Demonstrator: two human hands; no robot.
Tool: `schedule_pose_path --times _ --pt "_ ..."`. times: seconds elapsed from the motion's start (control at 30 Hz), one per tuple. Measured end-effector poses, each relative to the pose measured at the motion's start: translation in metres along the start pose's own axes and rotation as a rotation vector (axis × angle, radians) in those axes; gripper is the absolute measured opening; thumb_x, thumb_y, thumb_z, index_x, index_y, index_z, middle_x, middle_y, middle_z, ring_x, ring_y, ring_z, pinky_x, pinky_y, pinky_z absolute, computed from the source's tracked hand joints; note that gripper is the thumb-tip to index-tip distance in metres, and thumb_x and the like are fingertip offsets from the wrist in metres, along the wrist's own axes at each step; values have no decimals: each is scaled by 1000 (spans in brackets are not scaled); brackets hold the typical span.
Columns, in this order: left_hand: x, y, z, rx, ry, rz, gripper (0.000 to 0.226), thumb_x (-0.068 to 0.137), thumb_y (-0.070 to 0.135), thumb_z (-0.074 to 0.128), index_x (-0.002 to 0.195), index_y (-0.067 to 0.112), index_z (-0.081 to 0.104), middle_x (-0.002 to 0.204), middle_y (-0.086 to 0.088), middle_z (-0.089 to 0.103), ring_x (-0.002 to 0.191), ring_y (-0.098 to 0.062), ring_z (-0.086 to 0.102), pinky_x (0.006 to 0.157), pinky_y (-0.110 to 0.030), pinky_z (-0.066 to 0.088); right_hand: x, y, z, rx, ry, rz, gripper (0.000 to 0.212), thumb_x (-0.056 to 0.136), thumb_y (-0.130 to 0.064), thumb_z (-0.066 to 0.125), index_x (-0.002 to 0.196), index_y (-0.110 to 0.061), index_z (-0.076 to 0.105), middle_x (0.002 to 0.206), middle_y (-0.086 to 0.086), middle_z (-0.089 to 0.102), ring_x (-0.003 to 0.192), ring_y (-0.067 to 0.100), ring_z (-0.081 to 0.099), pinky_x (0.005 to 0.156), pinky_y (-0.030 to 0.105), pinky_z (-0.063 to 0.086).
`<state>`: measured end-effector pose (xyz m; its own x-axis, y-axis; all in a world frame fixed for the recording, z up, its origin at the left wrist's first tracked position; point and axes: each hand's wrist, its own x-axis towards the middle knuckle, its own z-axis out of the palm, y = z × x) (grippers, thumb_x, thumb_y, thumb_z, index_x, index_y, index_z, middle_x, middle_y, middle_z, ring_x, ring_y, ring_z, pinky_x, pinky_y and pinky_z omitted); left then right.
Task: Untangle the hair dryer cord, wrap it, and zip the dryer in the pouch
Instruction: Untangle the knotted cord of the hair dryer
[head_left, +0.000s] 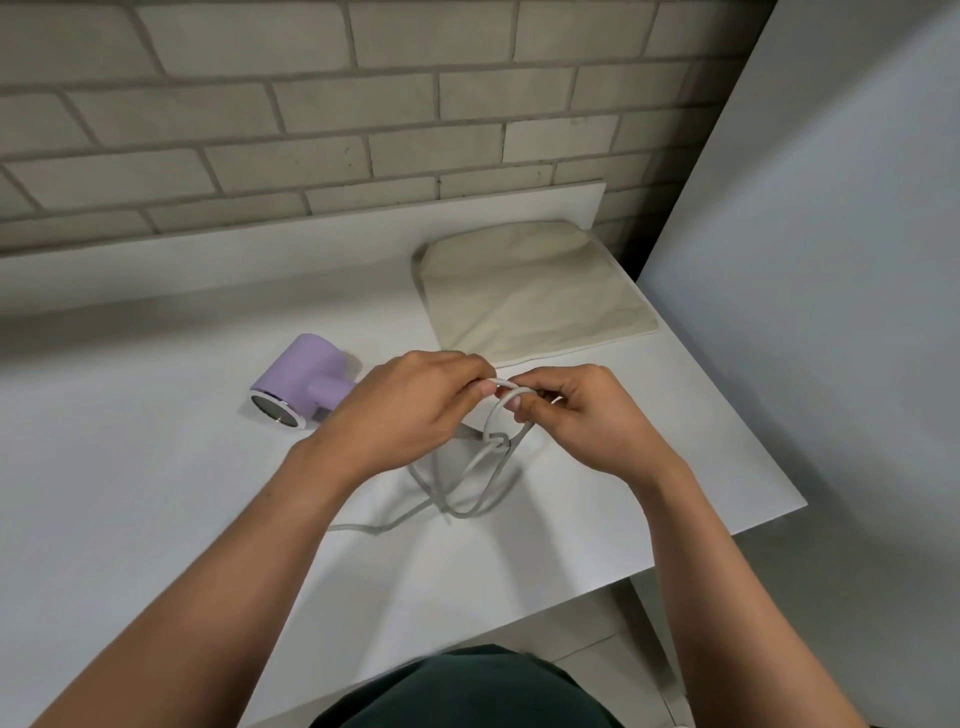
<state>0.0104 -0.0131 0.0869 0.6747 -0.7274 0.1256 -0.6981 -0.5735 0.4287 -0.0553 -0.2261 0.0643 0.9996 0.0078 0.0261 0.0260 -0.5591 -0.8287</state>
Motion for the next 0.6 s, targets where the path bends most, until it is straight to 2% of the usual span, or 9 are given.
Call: schedule_pose_path --times 0.07,0.1,0.2,0.27,0.37,0.47,0.53,0.6 --pt "1 4 2 -57 86 -22 32 103 52 35 106 34 61 84 18 61 82 -16 60 74 -43 53 -1 0 0 32 23 9 13 98 -21 67 100 -26 80 88 -9 78 90 14 72 90 43 56" --pt "0 8 3 -111 162 -33 29 104 50 39 106 32 62 78 18 60 77 -13 59 72 -39 52 -1 1 0 52 36 11 14 98 -20 67 100 -27 79 90 -10 78 91 14 73 91 44 56" --pt "-1 20 -3 -307 423 -92 17 105 30 56 101 19 68 57 11 50 55 -7 51 60 -17 39 -1 3 5 85 54 29 19 98 -13 65 100 -26 78 94 -14 78 93 7 71 93 43 57" --pt "-1 25 -8 -386 514 -136 16 105 25 58 99 16 70 55 1 49 55 -13 48 56 -18 37 -1 5 7 109 51 49 21 99 -11 63 101 -25 78 95 -14 79 95 5 71 94 44 57" --pt "-2 18 -12 -408 565 -187 17 105 26 57 101 18 71 62 -8 55 61 -23 51 61 -34 45 -3 5 6 127 46 44 24 101 -14 62 101 -34 76 92 -11 79 97 8 73 96 47 55" --pt "-4 1 -12 -261 519 -211 18 103 33 56 107 23 70 69 2 61 65 -22 57 67 -40 52 -3 7 3 81 30 40 24 101 -19 63 101 -40 75 87 -12 79 94 9 73 94 45 56" --pt "-7 1 -11 -87 474 -116 28 100 37 54 125 30 64 91 11 65 74 -17 64 72 -40 56 -2 8 2 44 -4 42 23 101 -18 62 105 -34 78 86 -12 78 91 8 74 90 39 57" --pt "-8 3 -6 101 359 66 40 99 37 55 139 33 56 110 10 64 88 -16 67 65 -37 57 -2 7 2 9 -53 31 25 101 -16 60 107 -32 79 83 -14 77 88 6 73 78 25 53"
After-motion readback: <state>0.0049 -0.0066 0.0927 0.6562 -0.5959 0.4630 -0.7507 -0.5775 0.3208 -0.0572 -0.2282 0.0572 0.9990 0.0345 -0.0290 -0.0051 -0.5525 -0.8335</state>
